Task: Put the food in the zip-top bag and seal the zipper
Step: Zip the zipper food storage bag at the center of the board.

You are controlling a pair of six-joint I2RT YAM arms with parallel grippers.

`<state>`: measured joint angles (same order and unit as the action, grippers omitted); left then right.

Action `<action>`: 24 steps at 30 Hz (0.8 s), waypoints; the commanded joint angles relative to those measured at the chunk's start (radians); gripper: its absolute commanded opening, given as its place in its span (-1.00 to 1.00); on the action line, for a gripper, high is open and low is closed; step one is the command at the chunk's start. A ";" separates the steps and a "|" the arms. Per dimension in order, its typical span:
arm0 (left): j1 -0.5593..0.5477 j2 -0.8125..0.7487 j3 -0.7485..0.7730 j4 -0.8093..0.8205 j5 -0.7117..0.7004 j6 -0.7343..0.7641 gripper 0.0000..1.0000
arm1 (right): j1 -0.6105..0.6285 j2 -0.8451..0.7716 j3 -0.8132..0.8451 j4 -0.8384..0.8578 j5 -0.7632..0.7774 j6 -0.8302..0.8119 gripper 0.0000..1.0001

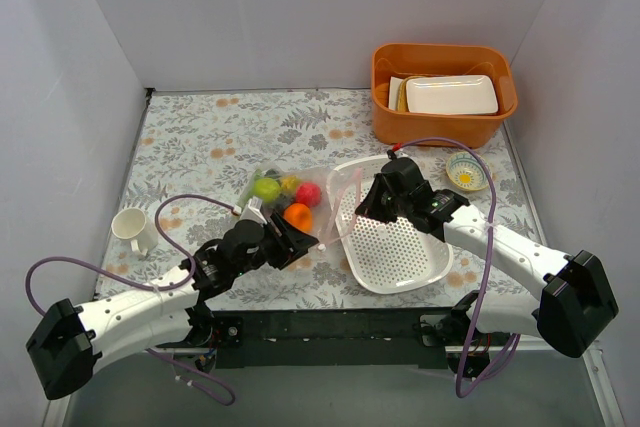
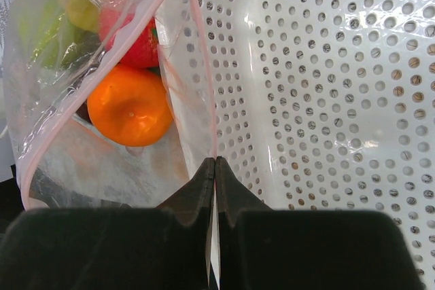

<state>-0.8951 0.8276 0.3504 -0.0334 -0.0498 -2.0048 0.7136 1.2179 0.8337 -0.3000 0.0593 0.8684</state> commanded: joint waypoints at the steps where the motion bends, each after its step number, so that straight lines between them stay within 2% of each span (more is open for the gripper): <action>1: -0.004 0.022 0.041 0.027 -0.042 -0.388 -0.08 | -0.003 -0.021 0.004 -0.001 -0.006 0.007 -0.86; 20: -0.004 0.010 0.041 0.000 -0.018 -0.358 -1.00 | -0.002 -0.047 0.027 -0.036 -0.003 -0.014 -0.85; 23: -0.004 0.008 0.039 -0.002 -0.009 -0.348 -1.00 | -0.002 -0.077 0.033 -0.059 0.017 -0.017 -0.66; 24: -0.004 0.010 0.042 -0.002 -0.007 -0.342 -1.00 | -0.002 -0.086 0.041 -0.083 0.022 -0.019 -0.47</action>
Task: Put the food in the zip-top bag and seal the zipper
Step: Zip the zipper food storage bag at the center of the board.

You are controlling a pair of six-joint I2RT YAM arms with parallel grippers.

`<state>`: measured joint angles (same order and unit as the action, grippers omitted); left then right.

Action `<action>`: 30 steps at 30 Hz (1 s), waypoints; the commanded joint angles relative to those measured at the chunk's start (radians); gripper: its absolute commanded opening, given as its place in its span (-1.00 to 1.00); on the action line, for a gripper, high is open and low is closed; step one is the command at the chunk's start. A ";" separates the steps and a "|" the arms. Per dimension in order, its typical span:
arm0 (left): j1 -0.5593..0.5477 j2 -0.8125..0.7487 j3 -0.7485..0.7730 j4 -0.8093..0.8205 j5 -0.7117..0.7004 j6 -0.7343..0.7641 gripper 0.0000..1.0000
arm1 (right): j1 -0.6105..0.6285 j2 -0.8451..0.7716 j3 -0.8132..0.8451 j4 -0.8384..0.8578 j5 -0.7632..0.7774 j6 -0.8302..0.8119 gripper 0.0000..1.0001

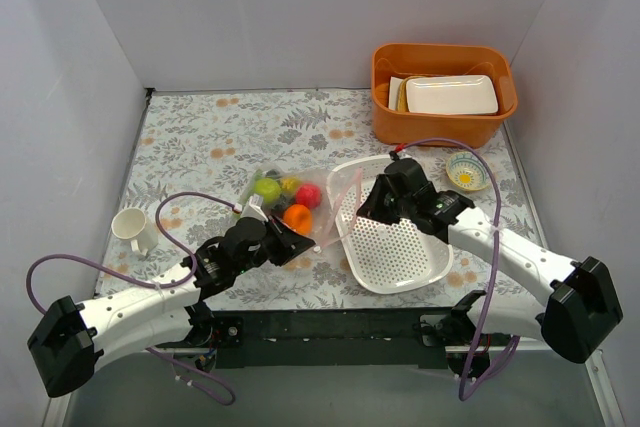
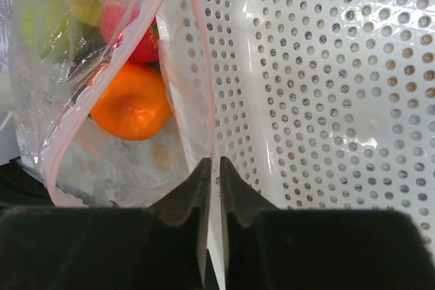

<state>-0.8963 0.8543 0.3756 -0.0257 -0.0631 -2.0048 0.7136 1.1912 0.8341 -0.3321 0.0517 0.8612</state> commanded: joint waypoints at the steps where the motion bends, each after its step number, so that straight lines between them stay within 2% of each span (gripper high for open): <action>1: -0.004 -0.017 0.022 -0.013 0.006 -0.336 -1.00 | -0.002 -0.082 0.046 -0.070 0.043 -0.010 -0.37; 3: -0.004 -0.011 0.034 -0.016 0.006 -0.312 -1.00 | -0.002 -0.113 0.051 -0.094 0.045 -0.002 -0.20; 5: -0.004 0.000 0.040 -0.017 0.006 -0.289 -1.00 | -0.002 -0.163 0.040 -0.111 0.024 0.033 -0.13; 11: -0.004 0.035 0.072 -0.013 0.009 -0.229 -1.00 | 0.039 -0.260 -0.094 0.059 -0.163 0.157 -0.11; 14: -0.004 0.046 0.083 -0.013 0.005 -0.203 -1.00 | 0.099 -0.223 -0.116 0.131 -0.223 0.214 -0.13; 20: -0.004 0.037 0.071 -0.017 0.003 -0.190 -1.00 | 0.245 -0.117 -0.082 0.189 -0.213 0.263 -0.13; 30: -0.004 0.034 0.066 -0.016 0.005 -0.195 -1.00 | 0.293 -0.047 -0.064 0.229 -0.165 0.277 -0.09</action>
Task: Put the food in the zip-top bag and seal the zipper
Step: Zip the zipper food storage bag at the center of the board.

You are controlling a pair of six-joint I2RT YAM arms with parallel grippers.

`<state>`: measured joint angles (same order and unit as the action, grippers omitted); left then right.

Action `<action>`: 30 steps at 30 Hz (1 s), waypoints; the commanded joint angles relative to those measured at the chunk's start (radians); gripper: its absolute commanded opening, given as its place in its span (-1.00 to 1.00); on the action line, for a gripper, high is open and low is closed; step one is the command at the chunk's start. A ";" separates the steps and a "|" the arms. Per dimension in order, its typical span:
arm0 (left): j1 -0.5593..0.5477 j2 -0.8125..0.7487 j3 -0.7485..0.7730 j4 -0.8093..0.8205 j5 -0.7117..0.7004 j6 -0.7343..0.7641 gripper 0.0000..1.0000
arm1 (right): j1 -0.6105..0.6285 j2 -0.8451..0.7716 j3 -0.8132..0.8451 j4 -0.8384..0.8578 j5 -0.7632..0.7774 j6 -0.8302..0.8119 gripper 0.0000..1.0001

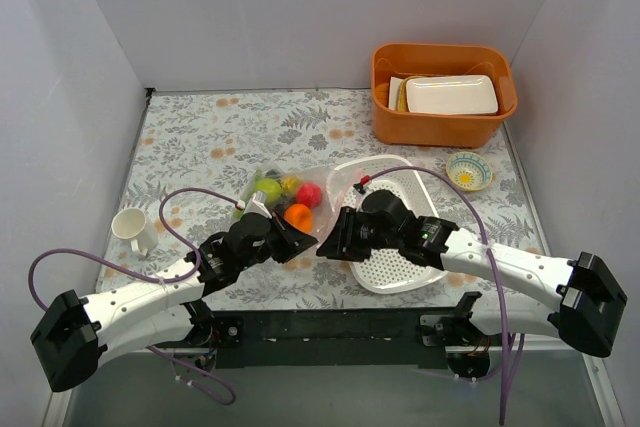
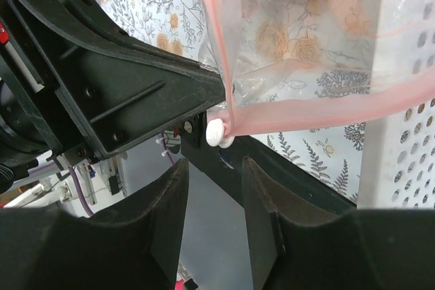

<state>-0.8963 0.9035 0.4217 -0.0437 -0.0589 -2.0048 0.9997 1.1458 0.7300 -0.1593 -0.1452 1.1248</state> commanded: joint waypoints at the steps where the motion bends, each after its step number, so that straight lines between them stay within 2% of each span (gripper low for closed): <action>1: -0.004 -0.015 0.020 0.002 0.002 -0.193 -1.00 | 0.007 0.000 0.042 0.056 0.042 0.012 -0.09; 8: -0.004 -0.015 0.015 0.008 0.007 -0.196 -1.00 | 0.007 0.012 0.040 0.063 0.082 0.004 -0.08; 13: -0.004 -0.015 0.009 0.019 0.013 -0.203 -1.00 | 0.007 0.037 0.048 0.078 0.082 0.000 -0.17; 20: -0.003 -0.012 0.006 0.022 0.018 -0.206 -1.00 | 0.007 0.051 0.052 0.084 0.076 -0.002 -0.54; 26: -0.004 -0.015 -0.001 0.024 0.018 -0.210 -1.00 | 0.005 0.043 0.046 0.080 0.079 0.000 -0.77; 30: -0.003 -0.018 -0.006 0.024 0.022 -0.212 -1.00 | 0.004 0.029 0.034 0.084 0.085 0.007 -0.83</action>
<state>-0.8963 0.9035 0.4198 -0.0360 -0.0517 -2.0048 1.0019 1.1923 0.7403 -0.1196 -0.0795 1.1255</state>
